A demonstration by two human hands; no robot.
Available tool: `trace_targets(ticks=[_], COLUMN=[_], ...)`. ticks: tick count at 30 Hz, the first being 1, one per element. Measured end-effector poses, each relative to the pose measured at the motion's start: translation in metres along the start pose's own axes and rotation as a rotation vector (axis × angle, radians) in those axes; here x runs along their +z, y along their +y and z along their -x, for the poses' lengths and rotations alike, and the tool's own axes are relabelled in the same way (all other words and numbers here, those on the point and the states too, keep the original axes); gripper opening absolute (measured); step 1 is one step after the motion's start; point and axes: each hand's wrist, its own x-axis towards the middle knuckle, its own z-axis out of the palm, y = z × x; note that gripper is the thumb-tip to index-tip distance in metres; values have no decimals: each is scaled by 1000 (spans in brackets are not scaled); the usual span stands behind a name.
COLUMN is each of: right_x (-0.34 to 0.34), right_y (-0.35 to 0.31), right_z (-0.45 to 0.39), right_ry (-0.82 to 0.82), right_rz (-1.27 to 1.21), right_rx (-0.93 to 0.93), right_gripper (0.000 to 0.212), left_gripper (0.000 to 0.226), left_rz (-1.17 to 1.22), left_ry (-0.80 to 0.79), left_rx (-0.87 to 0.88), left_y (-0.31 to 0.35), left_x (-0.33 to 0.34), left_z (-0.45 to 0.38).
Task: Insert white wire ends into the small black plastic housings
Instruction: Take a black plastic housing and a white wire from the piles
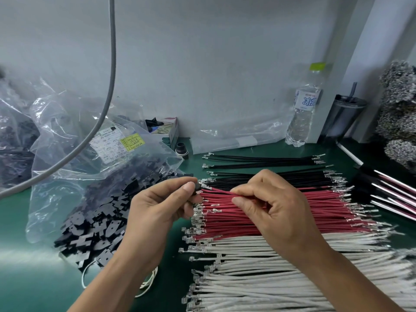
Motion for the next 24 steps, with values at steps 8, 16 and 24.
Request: trace_targets(ticks=[8,16,24], right_x=[1,-1,-2], right_y=[-7,-10,-9], right_z=[0,-1,-1], right_ry=[21,67,103], right_rz=[9,23,114], right_rx=[-66,-86,-171], right_gripper=[15,16,14], left_gripper=[33,34,33], left_rz=[60,89,114], left_ry=[-99,-144,-172], left_rx=[-99,-161,-199], left_y=[0,0,3], left_x=[3,7,4], left_z=[1,4,3])
